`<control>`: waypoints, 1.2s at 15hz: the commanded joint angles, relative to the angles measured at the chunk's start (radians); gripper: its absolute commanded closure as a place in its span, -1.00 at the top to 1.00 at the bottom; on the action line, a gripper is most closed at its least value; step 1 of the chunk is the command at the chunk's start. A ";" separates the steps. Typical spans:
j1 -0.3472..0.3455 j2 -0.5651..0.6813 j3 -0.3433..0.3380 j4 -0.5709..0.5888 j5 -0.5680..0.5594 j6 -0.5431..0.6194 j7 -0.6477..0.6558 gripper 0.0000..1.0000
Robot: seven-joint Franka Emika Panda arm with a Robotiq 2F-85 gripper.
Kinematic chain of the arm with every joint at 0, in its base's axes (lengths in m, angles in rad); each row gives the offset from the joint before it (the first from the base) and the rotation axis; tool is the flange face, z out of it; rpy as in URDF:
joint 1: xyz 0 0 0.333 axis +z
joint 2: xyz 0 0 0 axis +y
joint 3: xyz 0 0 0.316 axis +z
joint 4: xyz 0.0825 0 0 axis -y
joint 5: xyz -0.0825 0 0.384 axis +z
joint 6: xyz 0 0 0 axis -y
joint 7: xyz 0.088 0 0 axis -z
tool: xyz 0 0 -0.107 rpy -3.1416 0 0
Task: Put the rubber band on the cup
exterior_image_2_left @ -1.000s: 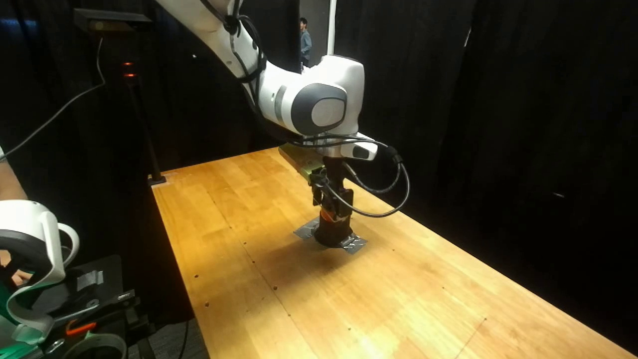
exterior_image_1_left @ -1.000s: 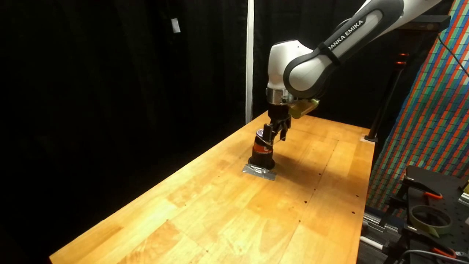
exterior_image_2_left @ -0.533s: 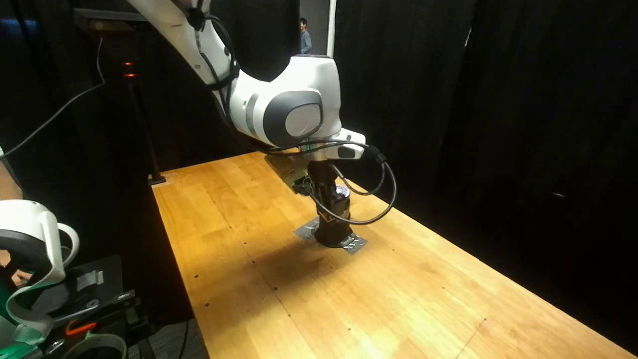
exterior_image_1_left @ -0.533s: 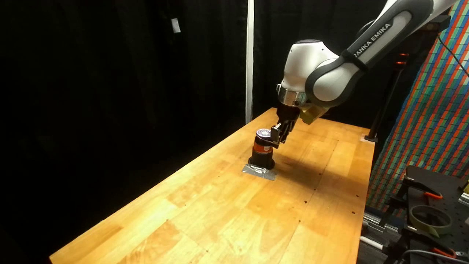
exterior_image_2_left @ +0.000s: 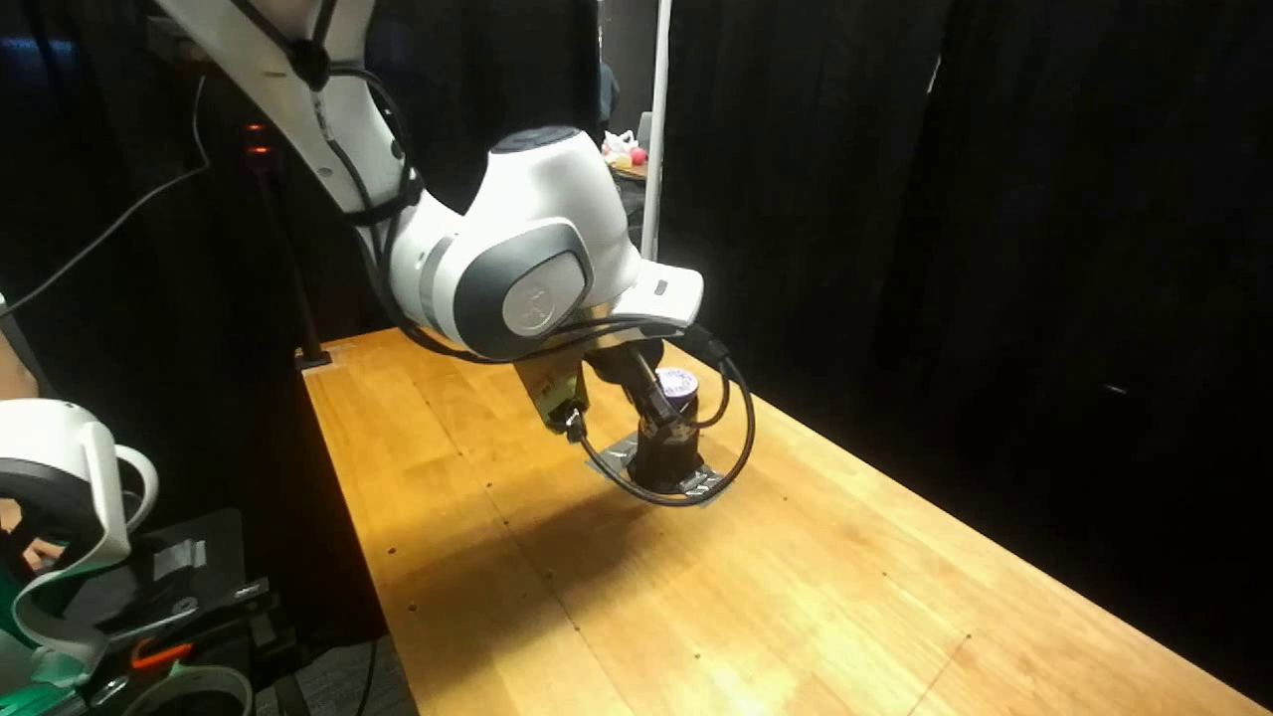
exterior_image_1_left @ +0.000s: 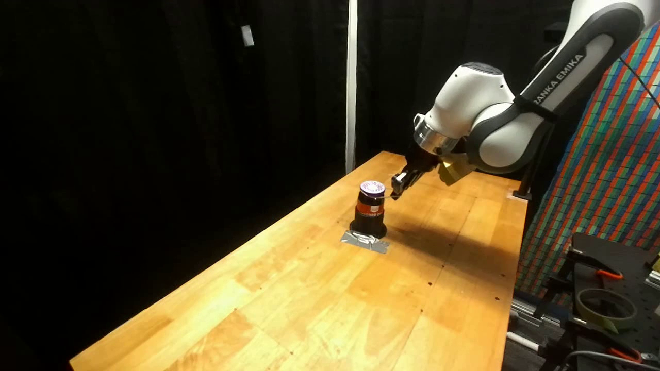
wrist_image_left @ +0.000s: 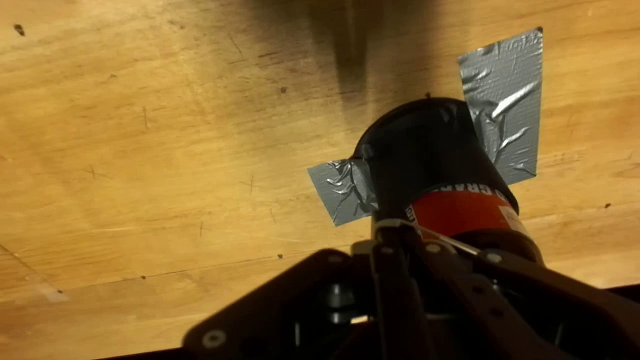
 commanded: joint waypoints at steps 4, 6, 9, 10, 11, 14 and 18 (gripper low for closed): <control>0.039 -0.034 -0.041 -0.160 0.007 0.277 0.036 -0.81; 0.034 -0.030 -0.036 -0.194 0.007 0.370 0.037 -0.81; 0.043 -0.010 -0.044 -0.236 0.024 0.535 0.038 -0.83; -0.036 -0.008 0.053 -0.251 0.114 0.584 -0.050 -0.82; -0.054 0.002 0.076 -0.260 0.124 0.634 -0.044 -0.82; -0.105 0.025 0.147 -0.283 0.142 0.725 -0.053 -0.84; -0.149 0.060 0.194 -0.299 0.134 0.824 -0.047 -0.83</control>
